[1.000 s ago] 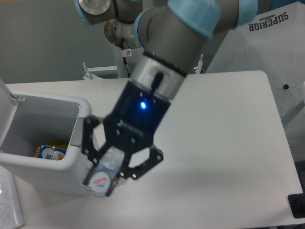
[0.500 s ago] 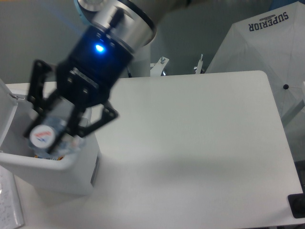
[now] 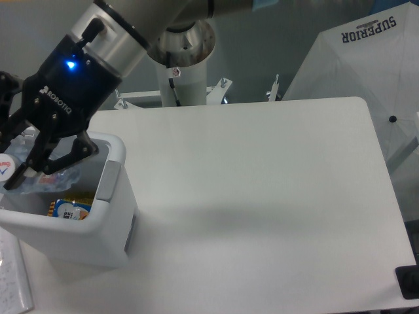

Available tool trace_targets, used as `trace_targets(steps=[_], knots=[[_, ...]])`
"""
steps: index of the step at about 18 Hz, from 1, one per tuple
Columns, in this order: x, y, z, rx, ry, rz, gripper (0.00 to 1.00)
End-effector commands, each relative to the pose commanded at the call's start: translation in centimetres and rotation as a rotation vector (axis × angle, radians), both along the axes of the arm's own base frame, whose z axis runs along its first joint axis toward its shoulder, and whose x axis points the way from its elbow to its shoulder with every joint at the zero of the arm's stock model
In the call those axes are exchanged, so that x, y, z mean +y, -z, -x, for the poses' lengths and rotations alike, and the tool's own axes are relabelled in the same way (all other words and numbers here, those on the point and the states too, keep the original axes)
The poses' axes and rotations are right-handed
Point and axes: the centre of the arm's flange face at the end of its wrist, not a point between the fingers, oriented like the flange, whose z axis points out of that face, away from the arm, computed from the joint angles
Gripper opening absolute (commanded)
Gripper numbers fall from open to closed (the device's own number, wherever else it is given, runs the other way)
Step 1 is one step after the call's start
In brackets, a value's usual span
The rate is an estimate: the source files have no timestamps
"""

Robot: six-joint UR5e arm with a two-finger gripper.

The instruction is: Place the trash in the trash can

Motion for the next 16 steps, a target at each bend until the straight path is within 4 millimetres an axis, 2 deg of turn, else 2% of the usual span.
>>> trace_targets(steps=[2, 3, 5, 7, 8, 11, 16], knots=[[-0.1, 1.8, -0.2, 0.023, 0.027, 0.007, 0.26], [-0.3, 2.3, -0.4, 0.042, 0.041, 0.003, 0.36], [-0.6, 3.1, -0.6, 0.054, 0.053, 0.007, 0.58], [-1.1, 3.1, -1.0, 0.053, 0.054, 0.009, 0.95], [-1.1, 3.4, -1.0, 0.049, 0.054, 0.014, 1.00], [-1.5, 3.6, 0.2, 0.049, 0.033, 0.019, 1.00], [-5.7, 4.2, 9.9, 0.044, -0.132, 0.033, 1.00]])
